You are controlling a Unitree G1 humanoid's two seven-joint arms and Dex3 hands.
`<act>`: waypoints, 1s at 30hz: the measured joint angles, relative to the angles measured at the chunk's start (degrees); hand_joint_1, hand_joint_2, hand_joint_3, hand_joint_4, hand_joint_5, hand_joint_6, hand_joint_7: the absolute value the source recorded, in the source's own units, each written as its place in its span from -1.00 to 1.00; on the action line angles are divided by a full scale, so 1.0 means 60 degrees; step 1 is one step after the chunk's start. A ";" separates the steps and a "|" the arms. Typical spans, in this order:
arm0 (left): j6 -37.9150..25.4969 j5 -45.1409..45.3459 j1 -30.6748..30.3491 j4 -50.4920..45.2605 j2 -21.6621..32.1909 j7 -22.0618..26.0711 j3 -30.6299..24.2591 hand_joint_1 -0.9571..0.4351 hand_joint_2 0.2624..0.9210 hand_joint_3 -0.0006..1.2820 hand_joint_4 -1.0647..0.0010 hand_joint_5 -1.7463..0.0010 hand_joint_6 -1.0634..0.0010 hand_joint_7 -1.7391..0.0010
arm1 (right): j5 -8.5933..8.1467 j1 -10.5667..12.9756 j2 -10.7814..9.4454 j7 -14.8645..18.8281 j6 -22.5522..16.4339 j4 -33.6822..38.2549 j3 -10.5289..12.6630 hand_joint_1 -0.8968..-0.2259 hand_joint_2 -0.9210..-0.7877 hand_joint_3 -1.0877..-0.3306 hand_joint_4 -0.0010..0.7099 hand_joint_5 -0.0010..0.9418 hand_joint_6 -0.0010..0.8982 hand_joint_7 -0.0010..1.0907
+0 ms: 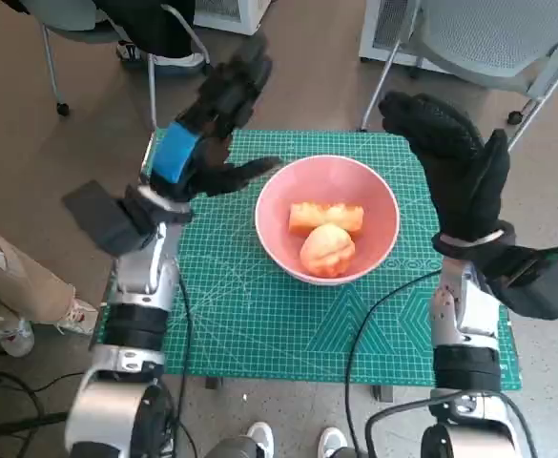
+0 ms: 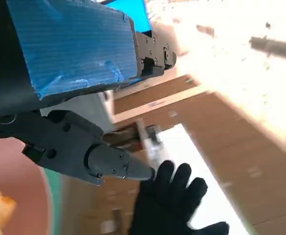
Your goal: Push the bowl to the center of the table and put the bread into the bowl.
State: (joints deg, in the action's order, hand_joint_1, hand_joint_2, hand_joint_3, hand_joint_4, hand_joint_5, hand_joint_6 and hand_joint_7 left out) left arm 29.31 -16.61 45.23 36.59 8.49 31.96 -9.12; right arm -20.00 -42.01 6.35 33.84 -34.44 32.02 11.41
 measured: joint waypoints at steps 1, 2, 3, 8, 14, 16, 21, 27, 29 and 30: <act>0.0111 -0.0048 -0.0042 0.0009 -0.0004 0.0075 -0.0034 -0.65 1.00 -0.54 0.89 0.99 0.64 0.94 | 0.0003 -0.0023 0.0000 -0.0002 -0.0005 -0.0010 -0.0025 -0.35 -1.00 -0.17 -0.41 -0.98 -0.85 -0.05; 0.0233 -0.0100 -0.0074 0.0022 -0.0005 0.0133 -0.0065 -0.65 1.00 -0.54 0.89 0.99 0.65 0.94 | 0.0006 -0.0045 0.0001 -0.0002 -0.0013 -0.0015 -0.0053 -0.35 -1.00 -0.17 -0.40 -0.98 -0.84 -0.05; 0.0357 -0.0152 -0.0102 0.0037 -0.0010 0.0188 -0.0095 -0.65 1.00 -0.53 0.90 0.99 0.66 0.94 | 0.0006 -0.0074 0.0001 -0.0001 -0.0030 -0.0015 -0.0073 -0.36 -1.00 -0.16 -0.40 -0.98 -0.83 -0.05; 0.0878 -0.0331 -0.0195 0.0049 -0.0048 0.0346 -0.0157 -0.66 1.00 -0.52 0.94 1.00 0.71 0.96 | -0.0003 -0.0300 0.0012 0.0008 -0.0167 0.0030 -0.0105 -0.37 -1.00 -0.13 -0.38 -0.97 -0.79 -0.05; 0.1302 -0.0423 -0.0251 0.0050 -0.0224 0.0437 -0.0172 -0.65 1.00 -0.51 0.95 1.00 0.73 0.97 | -0.0004 -0.0569 0.0021 0.0052 -0.0309 0.0072 -0.0136 -0.36 -1.00 -0.11 -0.37 -0.97 -0.76 -0.06; 0.1398 -0.0463 -0.0256 0.0056 -0.0295 0.0450 -0.0179 -0.64 1.00 -0.50 0.96 1.00 0.73 0.97 | -0.0003 -0.0637 0.0021 0.0070 -0.0357 0.0095 -0.0155 -0.35 -1.00 -0.11 -0.36 -0.97 -0.75 -0.06; 0.1681 -0.0574 -0.0258 0.0116 -0.0402 0.0455 -0.0190 -0.64 1.00 -0.50 0.97 1.00 0.72 0.97 | 0.0000 -0.0740 0.0029 0.0083 -0.0427 0.0135 -0.0206 -0.34 -1.00 -0.10 -0.36 -0.97 -0.73 -0.08; 0.1858 -0.0664 -0.0248 0.0407 -0.0442 0.0550 -0.0202 -0.64 1.00 -0.51 0.97 1.00 0.72 0.98 | 0.0016 -0.0768 0.0059 0.0084 -0.0518 0.0145 -0.0259 -0.34 -1.00 -0.09 -0.35 -0.98 -0.71 -0.10; 0.1860 -0.0710 -0.0246 0.0535 -0.0460 0.0619 -0.0212 -0.63 1.00 -0.51 0.97 1.00 0.72 0.98 | 0.0018 -0.0769 0.0073 0.0084 -0.0545 0.0145 -0.0279 -0.34 -1.00 -0.09 -0.35 -0.98 -0.71 -0.10; 0.1860 -0.0725 -0.0245 0.0593 -0.0472 0.0641 -0.0218 -0.63 1.00 -0.51 0.97 1.00 0.72 0.98 | 0.0018 -0.0769 0.0081 0.0084 -0.0560 0.0145 -0.0284 -0.34 -1.00 -0.09 -0.35 -0.98 -0.71 -0.10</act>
State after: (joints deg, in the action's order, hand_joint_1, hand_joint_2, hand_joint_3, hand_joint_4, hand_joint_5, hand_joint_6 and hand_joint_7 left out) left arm 40.47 -20.95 43.76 40.15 5.66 35.81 -10.43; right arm -19.90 -46.62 6.84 34.35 -37.79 32.89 9.70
